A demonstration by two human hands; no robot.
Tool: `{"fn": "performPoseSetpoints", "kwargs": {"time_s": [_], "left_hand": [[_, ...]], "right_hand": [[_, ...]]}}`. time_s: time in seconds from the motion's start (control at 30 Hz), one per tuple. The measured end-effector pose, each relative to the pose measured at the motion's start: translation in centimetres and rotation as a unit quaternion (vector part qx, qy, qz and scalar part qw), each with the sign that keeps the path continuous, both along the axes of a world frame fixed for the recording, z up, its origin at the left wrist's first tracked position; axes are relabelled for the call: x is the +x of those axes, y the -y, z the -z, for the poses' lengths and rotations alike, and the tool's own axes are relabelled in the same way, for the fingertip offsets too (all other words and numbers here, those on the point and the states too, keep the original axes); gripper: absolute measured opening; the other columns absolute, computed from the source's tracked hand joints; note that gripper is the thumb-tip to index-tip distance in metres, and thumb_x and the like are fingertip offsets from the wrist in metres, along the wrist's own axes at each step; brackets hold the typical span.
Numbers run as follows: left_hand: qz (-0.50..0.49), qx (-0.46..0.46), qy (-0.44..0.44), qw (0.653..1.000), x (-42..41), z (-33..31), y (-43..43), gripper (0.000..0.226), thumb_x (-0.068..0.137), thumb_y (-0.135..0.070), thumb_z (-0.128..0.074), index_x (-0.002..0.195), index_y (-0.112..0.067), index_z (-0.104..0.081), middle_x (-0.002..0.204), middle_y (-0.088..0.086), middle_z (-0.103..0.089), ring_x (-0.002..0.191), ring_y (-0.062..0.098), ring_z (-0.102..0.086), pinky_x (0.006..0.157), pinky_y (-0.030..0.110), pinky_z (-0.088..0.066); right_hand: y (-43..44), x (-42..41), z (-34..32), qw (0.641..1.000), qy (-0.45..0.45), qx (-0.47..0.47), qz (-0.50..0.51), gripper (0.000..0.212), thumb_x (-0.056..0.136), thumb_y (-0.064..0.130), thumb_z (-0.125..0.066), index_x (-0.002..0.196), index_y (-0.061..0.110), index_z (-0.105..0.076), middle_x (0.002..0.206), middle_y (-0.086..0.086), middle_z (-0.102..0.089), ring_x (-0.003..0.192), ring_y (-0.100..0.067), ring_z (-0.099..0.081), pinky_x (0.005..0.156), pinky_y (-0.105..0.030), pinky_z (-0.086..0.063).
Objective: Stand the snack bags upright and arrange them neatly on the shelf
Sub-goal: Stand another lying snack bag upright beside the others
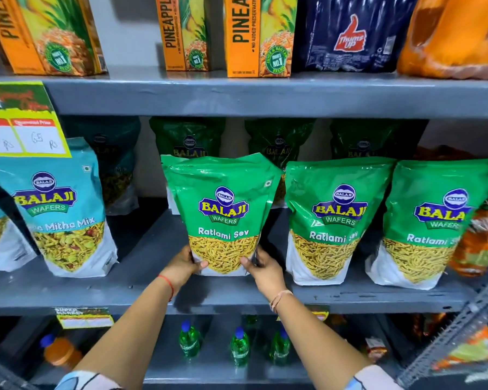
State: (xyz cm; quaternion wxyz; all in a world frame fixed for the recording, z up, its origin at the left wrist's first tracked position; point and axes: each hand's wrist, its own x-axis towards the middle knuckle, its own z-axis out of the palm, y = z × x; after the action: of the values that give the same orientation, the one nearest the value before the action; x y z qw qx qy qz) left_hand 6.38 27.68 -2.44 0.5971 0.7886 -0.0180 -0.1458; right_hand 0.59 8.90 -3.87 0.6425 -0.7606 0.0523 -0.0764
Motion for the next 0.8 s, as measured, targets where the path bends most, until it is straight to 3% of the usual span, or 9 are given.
{"fn": "performPoseSetpoints", "kwargs": {"time_s": [0.13,0.27,0.37,0.4,0.5,0.57,0.67,0.8], "left_hand": [[0.006,0.012,0.007,1.000,-1.1,-0.3,0.1,0.047,0.084,0.009,-0.056,0.128,0.000,-0.040,0.118,0.017,-0.056,0.101,0.027,-0.049,0.088,0.043,-0.043],[0.016,0.005,0.018,1.000,-1.9,-0.6,0.2,0.049,0.085,0.010,-0.054,0.131,0.001,-0.038,0.130,0.022,-0.052,0.105,0.025,-0.048,0.089,0.042,-0.043],[0.049,0.022,0.039,0.998,-2.1,-1.1,0.1,0.053,0.086,0.007,-0.055,0.134,-0.004,-0.036,0.136,0.017,-0.050,0.115,0.031,-0.048,0.094,0.037,-0.042],[0.059,0.027,0.043,0.997,-2.1,-1.3,0.1,0.055,0.085,0.007,-0.056,0.135,-0.005,-0.035,0.136,0.015,-0.049,0.118,0.029,-0.047,0.095,0.032,-0.043],[0.073,0.023,0.037,0.996,-2.0,-1.6,-0.2,0.055,0.084,0.007,-0.058,0.134,-0.003,-0.036,0.131,0.012,-0.052,0.112,0.019,-0.046,0.068,0.008,-0.048],[0.064,0.028,0.030,0.997,-2.1,-1.5,-0.1,0.054,0.083,0.008,-0.058,0.132,-0.001,-0.039,0.127,0.013,-0.054,0.107,0.021,-0.048,0.072,0.015,-0.048],[0.027,0.021,0.025,0.999,-2.1,-1.2,-0.3,0.049,0.082,0.012,-0.056,0.128,0.002,-0.042,0.126,0.017,-0.055,0.105,0.021,-0.048,0.083,0.031,-0.043],[-0.001,0.032,0.031,0.999,-1.9,-1.3,-2.4,0.047,0.082,0.012,-0.057,0.126,0.001,-0.043,0.129,0.023,-0.055,0.103,0.030,-0.054,0.081,0.034,-0.046]], "right_hand": [[0.0,-1.0,-0.2,1.000,0.001,0.008,0.006,0.040,0.085,0.012,-0.061,0.124,0.016,-0.052,0.113,-0.001,-0.063,0.107,-0.014,-0.056,0.098,-0.027,-0.040],[-0.2,-1.6,0.0,1.000,0.005,0.008,0.016,0.036,0.085,0.012,-0.061,0.120,0.016,-0.055,0.110,-0.001,-0.064,0.110,-0.020,-0.057,0.100,-0.032,-0.040],[0.1,-1.9,-0.1,1.000,0.005,0.018,0.018,0.031,0.083,0.009,-0.064,0.112,0.019,-0.059,0.108,0.000,-0.063,0.109,-0.022,-0.058,0.101,-0.035,-0.042],[0.3,-1.9,-0.3,1.000,0.004,0.026,0.017,0.030,0.081,0.006,-0.065,0.108,0.019,-0.059,0.106,0.000,-0.063,0.107,-0.022,-0.058,0.102,-0.038,-0.042],[1.3,-1.4,-1.2,0.999,-0.007,0.044,0.005,0.049,0.074,-0.003,-0.069,0.120,0.007,-0.052,0.117,0.001,-0.054,0.112,-0.013,-0.048,0.105,-0.032,-0.036],[1.9,-0.9,-1.4,0.999,-0.025,0.026,-0.024,0.057,0.072,-0.007,-0.070,0.124,-0.001,-0.047,0.127,-0.008,-0.053,0.120,-0.019,-0.047,0.107,-0.036,-0.035],[1.4,-0.4,-1.3,0.998,-0.051,0.012,-0.036,0.039,0.071,-0.009,-0.069,0.108,-0.005,-0.058,0.120,-0.024,-0.061,0.114,-0.035,-0.057,0.102,-0.046,-0.043],[-1.0,0.2,-1.1,0.998,-0.042,0.036,-0.039,0.032,0.070,-0.009,-0.070,0.099,0.002,-0.064,0.108,-0.014,-0.065,0.107,-0.031,-0.060,0.099,-0.042,-0.046]]}}
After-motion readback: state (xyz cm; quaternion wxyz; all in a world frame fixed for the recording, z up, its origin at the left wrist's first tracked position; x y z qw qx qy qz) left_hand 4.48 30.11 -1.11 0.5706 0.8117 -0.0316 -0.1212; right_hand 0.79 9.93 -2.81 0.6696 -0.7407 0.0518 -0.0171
